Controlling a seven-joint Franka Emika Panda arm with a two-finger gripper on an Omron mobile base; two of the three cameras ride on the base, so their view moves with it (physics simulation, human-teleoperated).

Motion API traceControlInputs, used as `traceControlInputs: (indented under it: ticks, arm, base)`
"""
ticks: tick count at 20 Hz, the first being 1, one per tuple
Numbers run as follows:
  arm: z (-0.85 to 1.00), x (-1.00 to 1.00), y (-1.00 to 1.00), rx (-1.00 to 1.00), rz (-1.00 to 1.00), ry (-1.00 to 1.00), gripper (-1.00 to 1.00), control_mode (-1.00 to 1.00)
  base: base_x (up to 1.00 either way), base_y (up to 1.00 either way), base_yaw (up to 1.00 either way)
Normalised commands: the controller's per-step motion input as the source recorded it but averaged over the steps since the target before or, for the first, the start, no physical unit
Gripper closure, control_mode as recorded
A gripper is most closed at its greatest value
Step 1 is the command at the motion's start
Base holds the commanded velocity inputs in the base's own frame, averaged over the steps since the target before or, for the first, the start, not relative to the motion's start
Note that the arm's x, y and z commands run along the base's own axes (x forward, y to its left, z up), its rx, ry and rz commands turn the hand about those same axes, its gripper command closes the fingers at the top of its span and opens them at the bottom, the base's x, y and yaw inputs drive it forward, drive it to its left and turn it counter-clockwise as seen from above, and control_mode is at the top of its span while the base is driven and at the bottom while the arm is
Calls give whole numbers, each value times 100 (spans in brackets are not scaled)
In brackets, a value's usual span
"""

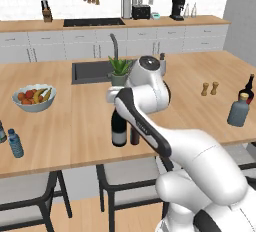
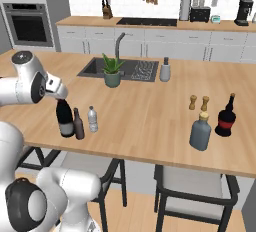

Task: Move the plastic bottles in the middle to the plastics group, and the glass bottles in the middle to the glass group.

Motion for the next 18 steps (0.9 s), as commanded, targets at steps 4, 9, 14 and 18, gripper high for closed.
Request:
traceControlInputs:
  ticks: [4, 9, 14, 18]
  arm:
    - [0, 52, 0, -6, 3, 2, -100, -100]
    - [-17, 33, 7, 0, 9, 0, -100, -100]
    - [-17, 32, 21, -5, 14, 2, -100, -100]
    - [-21, 12, 17, -8, 7, 6, -100, -100]
  base:
    - [0, 0, 0]
    - [0, 0, 0]
    - [0, 0, 0]
    - [0, 0, 0]
